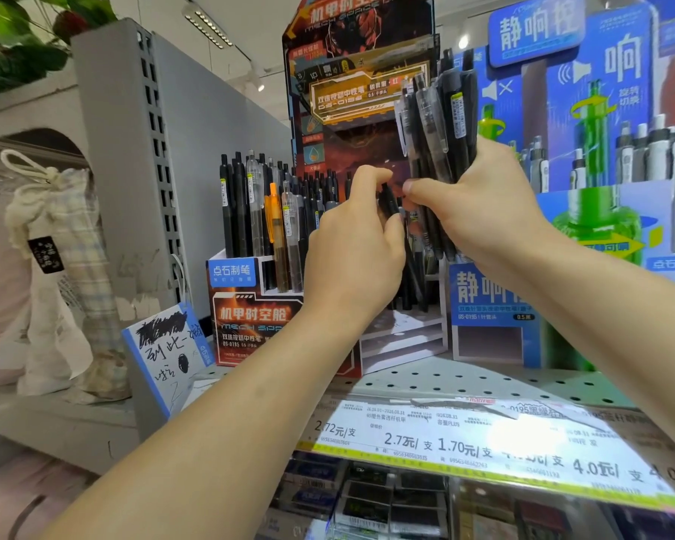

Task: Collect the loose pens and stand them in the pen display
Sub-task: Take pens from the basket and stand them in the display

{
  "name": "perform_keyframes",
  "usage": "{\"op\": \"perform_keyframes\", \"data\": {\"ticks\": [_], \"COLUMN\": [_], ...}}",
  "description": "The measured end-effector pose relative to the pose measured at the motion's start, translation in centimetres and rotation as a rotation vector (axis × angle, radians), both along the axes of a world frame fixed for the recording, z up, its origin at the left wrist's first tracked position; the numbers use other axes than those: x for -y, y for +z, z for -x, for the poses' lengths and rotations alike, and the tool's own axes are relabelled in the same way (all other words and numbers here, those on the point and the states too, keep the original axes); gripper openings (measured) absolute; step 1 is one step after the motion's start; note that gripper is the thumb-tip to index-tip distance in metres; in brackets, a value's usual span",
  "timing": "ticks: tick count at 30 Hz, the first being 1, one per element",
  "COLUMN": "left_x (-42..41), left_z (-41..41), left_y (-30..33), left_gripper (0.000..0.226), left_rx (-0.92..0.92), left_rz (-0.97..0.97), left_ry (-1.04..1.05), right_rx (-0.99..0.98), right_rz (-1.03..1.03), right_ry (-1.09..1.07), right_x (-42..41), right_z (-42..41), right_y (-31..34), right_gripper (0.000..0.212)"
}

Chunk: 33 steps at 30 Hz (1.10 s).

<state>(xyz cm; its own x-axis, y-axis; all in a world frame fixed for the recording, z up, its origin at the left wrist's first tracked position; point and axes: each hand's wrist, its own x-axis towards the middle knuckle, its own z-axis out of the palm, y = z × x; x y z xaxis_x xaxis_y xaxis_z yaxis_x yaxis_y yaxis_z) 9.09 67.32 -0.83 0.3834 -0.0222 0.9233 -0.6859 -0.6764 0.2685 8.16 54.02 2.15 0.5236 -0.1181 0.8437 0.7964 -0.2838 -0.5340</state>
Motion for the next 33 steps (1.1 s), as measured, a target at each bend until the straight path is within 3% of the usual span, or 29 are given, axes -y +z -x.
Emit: {"op": "perform_keyframes", "data": {"ticks": [7, 14, 18, 22, 26, 29, 33], "left_x": [0.2, 0.4, 0.4, 0.1, -0.5, -0.6, -0.7], "left_z": [0.2, -0.1, -0.3, -0.5, -0.4, 0.0, 0.3], "left_y": [0.1, 0.7, 0.9, 1.0, 0.8, 0.6, 0.5], "left_gripper": [0.037, 0.053, 0.06, 0.06, 0.053, 0.054, 0.049], "left_rx": [-0.054, -0.39, -0.479, -0.376, -0.118, 0.006, 0.037], "left_rz": [-0.088, -0.165, -0.148, -0.001, 0.282, 0.384, 0.442], "left_ry": [-0.003, -0.151, -0.195, -0.27, -0.398, -0.457, -0.493], "right_rx": [0.005, 0.011, 0.001, 0.003, -0.034, -0.064, -0.081], "right_rz": [0.03, 0.024, 0.019, 0.025, 0.05, 0.174, 0.346], "right_ry": [-0.05, -0.032, -0.02, -0.001, 0.06, 0.098, 0.144], "right_x": [0.1, 0.2, 0.2, 0.3, 0.2, 0.2, 0.3], "right_z": [0.1, 0.1, -0.1, -0.2, -0.2, 0.1, 0.6], "right_y": [0.0, 0.1, 0.1, 0.0, 0.1, 0.2, 0.2], "right_gripper": [0.022, 0.024, 0.026, 0.02, 0.021, 0.02, 0.017]}}
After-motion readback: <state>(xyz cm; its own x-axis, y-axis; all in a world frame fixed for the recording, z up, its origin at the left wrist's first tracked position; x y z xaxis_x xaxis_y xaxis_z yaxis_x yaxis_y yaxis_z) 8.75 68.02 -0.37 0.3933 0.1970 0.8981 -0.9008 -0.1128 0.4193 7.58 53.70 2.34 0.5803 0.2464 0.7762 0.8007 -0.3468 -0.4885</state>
